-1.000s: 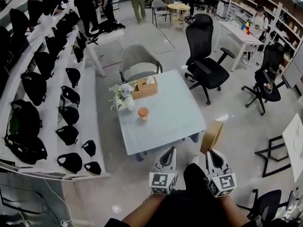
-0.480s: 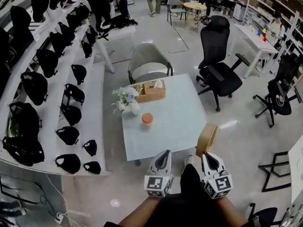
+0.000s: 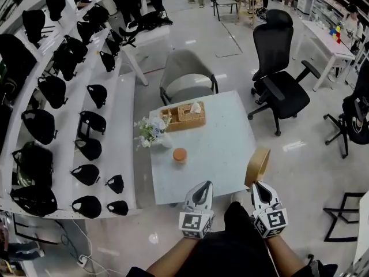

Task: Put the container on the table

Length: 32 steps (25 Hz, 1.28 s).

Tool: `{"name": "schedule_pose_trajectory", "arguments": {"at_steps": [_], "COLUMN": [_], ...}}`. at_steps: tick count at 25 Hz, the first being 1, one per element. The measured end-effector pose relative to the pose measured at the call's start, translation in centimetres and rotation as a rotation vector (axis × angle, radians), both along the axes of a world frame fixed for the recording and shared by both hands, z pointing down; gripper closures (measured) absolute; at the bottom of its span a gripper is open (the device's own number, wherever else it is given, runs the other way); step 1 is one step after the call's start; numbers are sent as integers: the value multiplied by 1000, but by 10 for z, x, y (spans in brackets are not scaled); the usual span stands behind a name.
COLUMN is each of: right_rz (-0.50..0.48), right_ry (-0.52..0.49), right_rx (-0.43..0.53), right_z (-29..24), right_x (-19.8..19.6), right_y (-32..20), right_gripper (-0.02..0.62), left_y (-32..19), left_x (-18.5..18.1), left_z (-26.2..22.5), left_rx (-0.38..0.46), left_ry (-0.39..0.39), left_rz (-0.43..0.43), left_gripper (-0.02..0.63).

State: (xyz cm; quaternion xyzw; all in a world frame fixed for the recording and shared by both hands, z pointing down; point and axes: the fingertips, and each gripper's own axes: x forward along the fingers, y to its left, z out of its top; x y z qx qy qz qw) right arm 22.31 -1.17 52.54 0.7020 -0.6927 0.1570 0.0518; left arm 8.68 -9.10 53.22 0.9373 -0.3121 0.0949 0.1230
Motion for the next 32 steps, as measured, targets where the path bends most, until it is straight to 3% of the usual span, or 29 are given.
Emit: {"name": "schedule_pose_trajectory", "arguments": {"at_steps": [4,19,21,27,32], "right_rz": [-51,-318,-335,-317,-276], "right_ry": [-3,-72,-97,-29,12], "right_rx": [-60,-235,-254,-253,-356], "right_z": [30,112,118,145,183], "right_x": [26,78,79,89,99], "right_y": [-21,-92,-108,-161,-197], "right_gripper": [588,588,588,588,588], "left_y": [-27,-66,-67,-90,-130], "left_x": [21,91,91,86,83], "left_z": [0,17,26,44,53], "left_rx": [4,-68,-85,-143,-168], "left_ry": [-22,-41,-45,-36,-15], "left_rz": [-90,-174,-190,-202,-206], "left_gripper": [594,594,594,594,594]}}
